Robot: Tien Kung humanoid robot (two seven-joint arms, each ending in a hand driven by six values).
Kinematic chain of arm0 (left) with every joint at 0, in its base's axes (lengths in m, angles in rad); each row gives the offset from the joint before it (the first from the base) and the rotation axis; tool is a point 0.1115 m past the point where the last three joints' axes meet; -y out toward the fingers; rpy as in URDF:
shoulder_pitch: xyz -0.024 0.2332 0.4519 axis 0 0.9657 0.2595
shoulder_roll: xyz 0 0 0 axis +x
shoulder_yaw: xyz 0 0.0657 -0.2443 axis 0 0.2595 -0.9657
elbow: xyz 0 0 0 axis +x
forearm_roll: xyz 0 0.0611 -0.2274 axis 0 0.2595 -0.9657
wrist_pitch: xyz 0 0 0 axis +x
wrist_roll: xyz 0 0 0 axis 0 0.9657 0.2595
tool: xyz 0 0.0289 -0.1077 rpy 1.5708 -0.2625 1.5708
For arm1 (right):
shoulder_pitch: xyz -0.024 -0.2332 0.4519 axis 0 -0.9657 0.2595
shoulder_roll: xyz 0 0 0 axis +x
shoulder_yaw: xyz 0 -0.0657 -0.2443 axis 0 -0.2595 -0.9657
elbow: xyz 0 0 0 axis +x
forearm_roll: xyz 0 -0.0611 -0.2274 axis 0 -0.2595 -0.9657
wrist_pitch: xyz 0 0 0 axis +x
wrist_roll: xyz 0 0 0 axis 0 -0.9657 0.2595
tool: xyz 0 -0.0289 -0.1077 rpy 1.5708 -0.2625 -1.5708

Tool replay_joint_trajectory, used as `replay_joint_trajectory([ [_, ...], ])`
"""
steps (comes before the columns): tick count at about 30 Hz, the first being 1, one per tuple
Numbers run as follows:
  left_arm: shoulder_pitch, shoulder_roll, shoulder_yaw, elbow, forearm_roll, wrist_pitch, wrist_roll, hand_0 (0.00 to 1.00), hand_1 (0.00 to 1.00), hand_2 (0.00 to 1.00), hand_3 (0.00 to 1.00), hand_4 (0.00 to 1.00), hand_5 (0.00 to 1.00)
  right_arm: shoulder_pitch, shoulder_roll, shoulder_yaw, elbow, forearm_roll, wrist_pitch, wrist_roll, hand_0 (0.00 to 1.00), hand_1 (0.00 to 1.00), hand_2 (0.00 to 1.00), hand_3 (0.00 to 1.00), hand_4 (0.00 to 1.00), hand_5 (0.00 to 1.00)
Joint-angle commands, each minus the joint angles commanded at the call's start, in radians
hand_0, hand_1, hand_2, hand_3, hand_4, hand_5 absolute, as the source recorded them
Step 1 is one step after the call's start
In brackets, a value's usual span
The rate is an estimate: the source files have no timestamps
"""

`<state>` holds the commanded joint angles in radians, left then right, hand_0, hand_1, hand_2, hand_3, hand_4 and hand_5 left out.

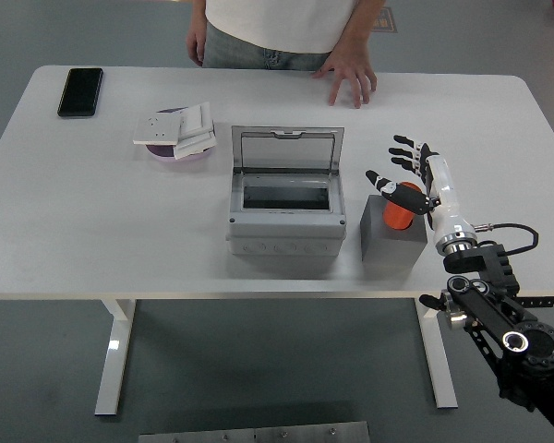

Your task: Fetch the battery,place it into the box,close the lid of the box

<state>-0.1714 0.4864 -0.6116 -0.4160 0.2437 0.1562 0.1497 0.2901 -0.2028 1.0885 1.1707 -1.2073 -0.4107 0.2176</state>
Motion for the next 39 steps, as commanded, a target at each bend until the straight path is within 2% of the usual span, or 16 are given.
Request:
replay_joint_trajectory([
  [10, 0.004, -0.003, 0.004, -0.001, -0.006, -0.001, -0.001, 0.591, 0.755, 0.587, 0.555, 0.584, 0.090, -0.016, -0.005, 0.012, 0.005, 0.026, -0.017, 0.037, 0.828, 0.686, 0.643, 0.755, 0.935, 0.178],
  [11, 0.005, -0.004, 0.004, -0.001, -0.007, -0.001, -0.001, 0.592, 0.755, 0.587, 0.556, 0.585, 0.089, -0.018, -0.006, 0.012, 0.006, 0.028, -0.018, 0.040, 0.782, 0.654, 0.623, 0.718, 0.936, 0.180],
  [16, 0.009, -0.006, 0.009, -0.001, -0.014, -0.002, -0.004, 0.592, 0.755, 0.587, 0.556, 0.585, 0.089, -0.036, -0.006, 0.013, 0.010, 0.037, -0.023, 0.055, 0.782, 0.654, 0.623, 0.718, 0.936, 0.180],
  [17, 0.010, -0.006, 0.009, -0.001, -0.015, -0.002, -0.004, 0.592, 0.754, 0.587, 0.555, 0.584, 0.091, -0.039, -0.006, 0.013, 0.011, 0.038, -0.024, 0.057, 0.706, 0.609, 0.593, 0.678, 0.937, 0.191],
  [22, 0.013, -0.007, 0.009, -0.001, -0.018, -0.003, -0.004, 0.592, 0.754, 0.587, 0.555, 0.584, 0.091, -0.053, 0.001, 0.011, 0.014, 0.039, -0.025, 0.064, 0.706, 0.609, 0.593, 0.678, 0.937, 0.191],
  [23, 0.013, -0.007, 0.009, -0.001, -0.018, -0.003, -0.004, 0.592, 0.754, 0.587, 0.554, 0.583, 0.093, -0.055, 0.004, 0.011, 0.015, 0.039, -0.025, 0.065, 0.650, 0.581, 0.577, 0.661, 0.934, 0.189],
  [34, 0.014, -0.009, 0.009, 0.000, -0.019, -0.003, -0.004, 0.592, 0.754, 0.586, 0.551, 0.579, 0.094, -0.068, 0.032, 0.006, 0.013, 0.030, -0.027, 0.074, 0.657, 0.576, 0.575, 0.659, 0.935, 0.194],
  [35, 0.015, -0.009, 0.009, -0.001, -0.019, -0.003, -0.004, 0.591, 0.754, 0.586, 0.551, 0.578, 0.094, -0.070, 0.034, 0.006, 0.012, 0.030, -0.027, 0.075, 0.656, 0.604, 0.584, 0.663, 0.936, 0.200],
  [39, 0.016, -0.009, 0.008, -0.001, -0.019, -0.003, -0.003, 0.591, 0.754, 0.586, 0.551, 0.578, 0.094, -0.075, 0.039, 0.005, 0.007, 0.029, -0.027, 0.076, 0.656, 0.604, 0.584, 0.663, 0.936, 0.200],
])
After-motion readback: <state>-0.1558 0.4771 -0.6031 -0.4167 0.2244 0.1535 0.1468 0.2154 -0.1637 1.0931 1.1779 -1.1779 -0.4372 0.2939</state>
